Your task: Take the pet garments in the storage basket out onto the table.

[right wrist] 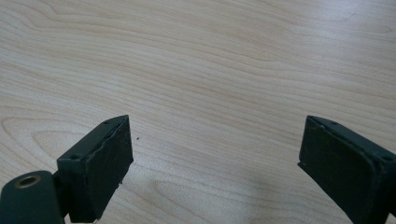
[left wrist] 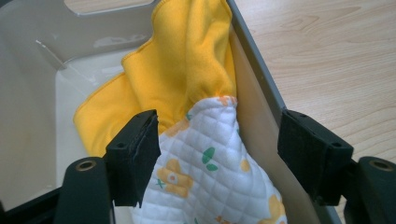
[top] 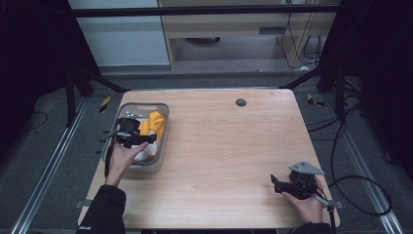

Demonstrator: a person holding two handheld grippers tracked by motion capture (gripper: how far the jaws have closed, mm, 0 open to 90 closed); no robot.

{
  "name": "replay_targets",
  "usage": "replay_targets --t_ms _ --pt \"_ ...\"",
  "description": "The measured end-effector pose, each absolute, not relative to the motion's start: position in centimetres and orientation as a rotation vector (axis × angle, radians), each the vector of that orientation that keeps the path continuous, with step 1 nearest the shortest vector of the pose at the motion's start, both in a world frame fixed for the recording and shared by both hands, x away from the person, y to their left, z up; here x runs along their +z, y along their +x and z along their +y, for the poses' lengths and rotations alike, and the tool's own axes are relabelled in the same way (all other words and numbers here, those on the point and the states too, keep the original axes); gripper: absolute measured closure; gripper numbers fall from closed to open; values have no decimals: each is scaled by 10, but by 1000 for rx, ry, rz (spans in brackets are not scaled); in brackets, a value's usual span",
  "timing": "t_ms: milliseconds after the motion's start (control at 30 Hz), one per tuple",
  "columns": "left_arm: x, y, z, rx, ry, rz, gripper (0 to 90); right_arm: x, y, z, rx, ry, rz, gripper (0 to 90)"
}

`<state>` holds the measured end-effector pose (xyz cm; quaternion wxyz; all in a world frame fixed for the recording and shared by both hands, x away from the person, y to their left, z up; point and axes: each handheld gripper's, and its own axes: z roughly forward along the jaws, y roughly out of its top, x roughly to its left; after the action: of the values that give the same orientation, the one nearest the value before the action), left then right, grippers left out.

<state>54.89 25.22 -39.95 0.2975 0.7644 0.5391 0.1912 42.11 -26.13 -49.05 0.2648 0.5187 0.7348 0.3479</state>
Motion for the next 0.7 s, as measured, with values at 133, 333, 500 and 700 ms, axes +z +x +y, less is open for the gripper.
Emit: replay_targets --t_ms 133,333,500,700 --pt "-401 551 251 503 2044 1440 312 -490 421 -261 944 1407 1987 96" --pt "-406 553 249 479 2063 1461 337 -491 421 -261 939 1401 1990 95" --pt "-410 555 248 459 2087 1477 372 -491 421 -260 937 1403 1995 95" --pt "-415 558 245 442 2121 1492 405 -492 421 -260 935 1401 2002 95"
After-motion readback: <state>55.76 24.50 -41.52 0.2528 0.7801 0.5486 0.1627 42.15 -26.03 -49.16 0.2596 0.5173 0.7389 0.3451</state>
